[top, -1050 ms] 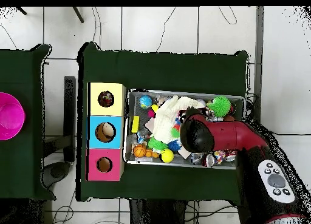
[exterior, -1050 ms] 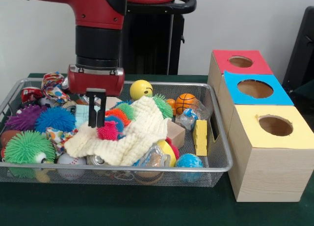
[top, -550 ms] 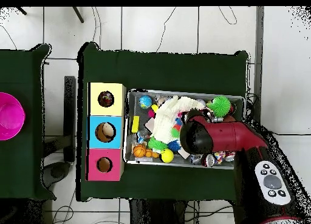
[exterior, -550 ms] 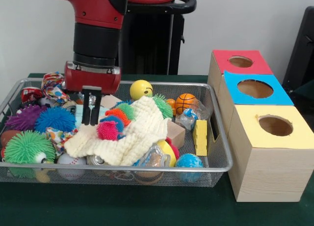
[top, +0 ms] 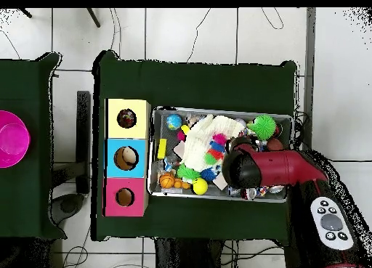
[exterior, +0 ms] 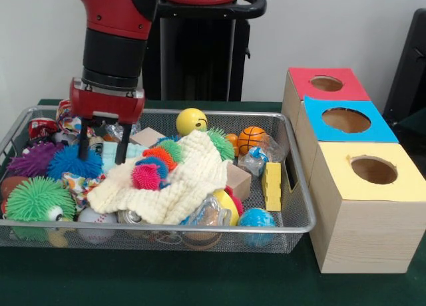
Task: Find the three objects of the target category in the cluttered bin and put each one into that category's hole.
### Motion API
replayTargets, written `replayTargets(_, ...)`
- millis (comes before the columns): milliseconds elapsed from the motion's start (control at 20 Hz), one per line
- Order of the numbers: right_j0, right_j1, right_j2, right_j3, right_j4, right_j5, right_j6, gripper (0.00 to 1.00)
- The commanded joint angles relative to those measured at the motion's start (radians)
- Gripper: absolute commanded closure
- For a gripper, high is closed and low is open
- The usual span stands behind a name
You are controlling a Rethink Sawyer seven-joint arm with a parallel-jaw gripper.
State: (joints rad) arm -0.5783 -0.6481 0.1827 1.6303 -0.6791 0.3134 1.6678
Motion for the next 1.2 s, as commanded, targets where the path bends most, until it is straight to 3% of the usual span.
replayTargets(50, -0.064, 0.029, 0.113, -0.034, -0.081, 0.173, -0.291, 0.0)
replayTargets(400, -0.162, 0.036, 0.275, 0.014, -0.125, 0.224, -0.491, 0.0)
replayTargets(650, -0.25, 0.044, 0.413, 0.064, -0.187, 0.183, -0.637, 0.0)
replayTargets(750, -0.264, 0.052, 0.425, 0.071, -0.21, 0.158, -0.625, 0.0)
replayTargets(1000, -0.303, 0.074, 0.412, 0.07, -0.229, 0.048, -0.475, 0.0)
replayTargets(1200, -0.354, 0.101, 0.42, 0.072, -0.3, 0.033, -0.535, 0.0)
